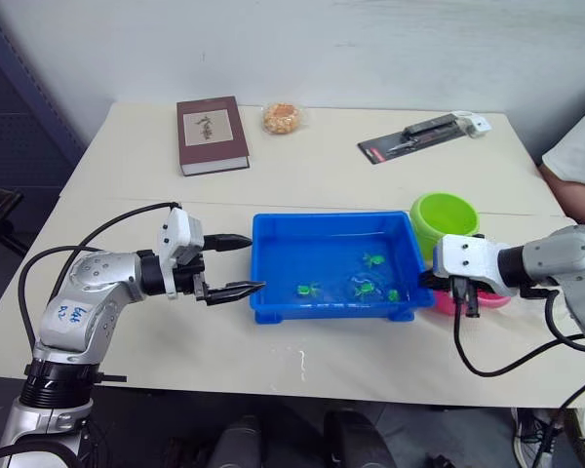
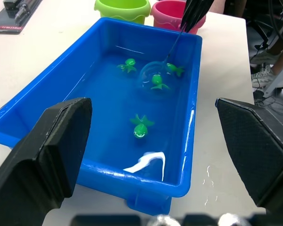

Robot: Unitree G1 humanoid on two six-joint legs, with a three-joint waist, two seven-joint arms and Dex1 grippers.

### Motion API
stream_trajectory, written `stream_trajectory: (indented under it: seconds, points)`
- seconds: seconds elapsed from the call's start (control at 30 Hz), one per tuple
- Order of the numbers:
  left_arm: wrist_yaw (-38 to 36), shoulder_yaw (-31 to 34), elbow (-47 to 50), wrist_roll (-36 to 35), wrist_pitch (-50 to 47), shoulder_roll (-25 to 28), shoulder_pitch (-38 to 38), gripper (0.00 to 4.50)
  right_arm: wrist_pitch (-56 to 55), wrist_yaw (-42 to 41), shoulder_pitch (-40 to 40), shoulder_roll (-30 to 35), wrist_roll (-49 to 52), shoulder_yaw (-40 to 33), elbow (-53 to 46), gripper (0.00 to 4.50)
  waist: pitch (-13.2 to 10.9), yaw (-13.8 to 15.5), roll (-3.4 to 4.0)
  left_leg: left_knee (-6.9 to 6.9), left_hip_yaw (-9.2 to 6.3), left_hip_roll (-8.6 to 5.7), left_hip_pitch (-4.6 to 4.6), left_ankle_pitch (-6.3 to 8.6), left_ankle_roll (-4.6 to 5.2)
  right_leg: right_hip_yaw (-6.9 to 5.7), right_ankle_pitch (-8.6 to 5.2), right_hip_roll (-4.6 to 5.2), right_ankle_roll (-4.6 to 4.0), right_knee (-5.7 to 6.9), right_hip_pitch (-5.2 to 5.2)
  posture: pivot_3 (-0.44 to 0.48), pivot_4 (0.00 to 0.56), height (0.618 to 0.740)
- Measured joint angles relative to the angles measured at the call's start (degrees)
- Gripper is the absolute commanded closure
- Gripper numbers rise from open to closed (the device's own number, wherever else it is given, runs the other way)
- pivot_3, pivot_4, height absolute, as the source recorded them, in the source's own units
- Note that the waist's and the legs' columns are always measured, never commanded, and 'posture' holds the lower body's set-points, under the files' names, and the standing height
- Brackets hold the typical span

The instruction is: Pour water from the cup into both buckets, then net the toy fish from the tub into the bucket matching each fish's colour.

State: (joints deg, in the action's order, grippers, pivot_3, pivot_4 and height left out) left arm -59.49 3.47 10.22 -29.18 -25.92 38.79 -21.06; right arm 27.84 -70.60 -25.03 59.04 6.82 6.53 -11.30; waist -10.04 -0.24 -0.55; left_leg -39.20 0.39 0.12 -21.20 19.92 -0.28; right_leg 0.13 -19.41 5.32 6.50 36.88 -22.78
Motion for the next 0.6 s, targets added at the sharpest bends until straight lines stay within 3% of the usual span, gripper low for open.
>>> stream_trajectory:
  seconds: [0.37,0.6]
  points:
    - [0.43,0.53,-0.02,-0.02,-0.28,0.12,0.0,0.01,33.99,4.75,-2.5,-2.19,19.04,-11.41,-5.93,4.5,-0.01,0.18,0.01,0.02,-0.07,-0.03,-0.07,0.01,0.01,-0.05,0.0,0.07,0.0,-0.02,0.0,0.0,0.15,0.738]
    - [1.16,2.3,0.27,-1.99,-2.16,0.14,-0.03,0.01,51.09,12.67,0.87,-5.65,29.18,-32.76,-9.39,4.5,-0.01,0.29,0.01,0.04,-0.11,-0.09,-0.1,0.02,0.05,-0.08,0.0,0.1,0.0,0.01,0.02,0.0,0.15,0.738]
